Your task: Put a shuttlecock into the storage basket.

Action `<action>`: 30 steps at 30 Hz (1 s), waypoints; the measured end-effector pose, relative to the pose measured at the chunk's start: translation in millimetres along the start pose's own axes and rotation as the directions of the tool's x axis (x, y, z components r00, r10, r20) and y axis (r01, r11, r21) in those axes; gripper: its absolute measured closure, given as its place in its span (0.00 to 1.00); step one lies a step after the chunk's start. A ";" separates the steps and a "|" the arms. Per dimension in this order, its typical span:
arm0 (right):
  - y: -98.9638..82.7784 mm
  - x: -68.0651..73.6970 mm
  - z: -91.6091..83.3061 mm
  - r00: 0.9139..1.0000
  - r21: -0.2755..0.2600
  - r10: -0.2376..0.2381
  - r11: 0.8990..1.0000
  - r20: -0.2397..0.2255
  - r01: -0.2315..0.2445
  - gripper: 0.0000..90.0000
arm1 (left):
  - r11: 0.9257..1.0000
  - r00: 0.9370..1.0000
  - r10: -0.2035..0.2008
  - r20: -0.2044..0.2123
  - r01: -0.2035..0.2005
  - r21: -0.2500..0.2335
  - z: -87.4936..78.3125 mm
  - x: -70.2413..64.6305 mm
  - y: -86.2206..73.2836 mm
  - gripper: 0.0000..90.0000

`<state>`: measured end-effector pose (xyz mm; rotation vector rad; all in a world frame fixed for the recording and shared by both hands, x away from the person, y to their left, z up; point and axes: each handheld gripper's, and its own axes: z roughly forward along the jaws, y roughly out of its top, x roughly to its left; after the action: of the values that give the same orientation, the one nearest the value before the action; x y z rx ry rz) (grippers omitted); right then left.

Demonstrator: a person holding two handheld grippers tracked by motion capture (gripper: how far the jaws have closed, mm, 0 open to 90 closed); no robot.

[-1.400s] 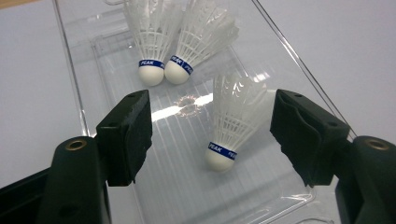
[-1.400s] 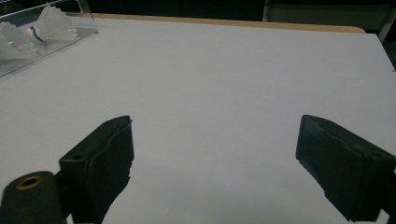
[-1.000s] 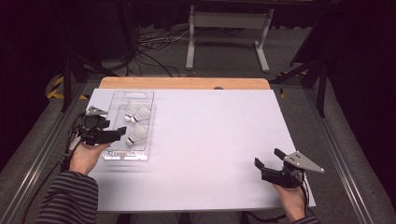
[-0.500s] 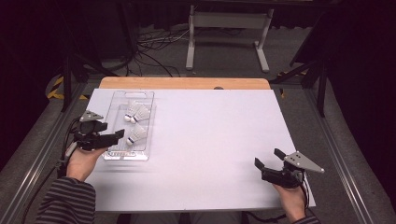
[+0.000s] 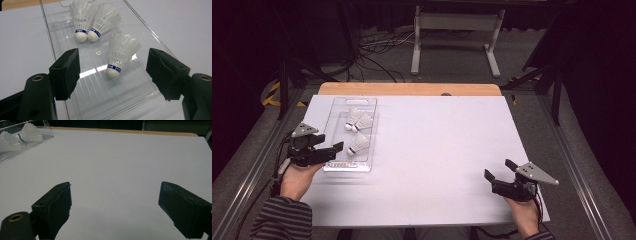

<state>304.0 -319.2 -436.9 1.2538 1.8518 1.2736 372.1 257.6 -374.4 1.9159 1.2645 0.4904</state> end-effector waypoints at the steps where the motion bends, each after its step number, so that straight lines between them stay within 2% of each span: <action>1: 0.0 0.1 0.0 1.000 0.002 -0.001 1.000 0.000 0.001 0.13 | 1.000 1.000 0.000 -0.002 0.000 -0.004 -0.5 0.2 -1.0 0.31; 13: -0.1 0.2 0.1 1.000 0.003 0.000 1.000 -0.002 0.000 0.13 | 0.999 1.000 -0.009 0.012 0.010 -0.042 -7.1 1.4 -14.0 0.30; 30: -0.2 0.2 0.2 1.000 0.003 0.000 1.000 -0.002 0.000 0.13 | 0.996 1.000 -0.022 0.004 0.022 -0.091 -15.1 2.6 -28.8 0.29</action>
<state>304.0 -319.0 -437.1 1.2553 1.8558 1.2726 345.8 271.8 -387.5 1.8246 1.2396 0.5243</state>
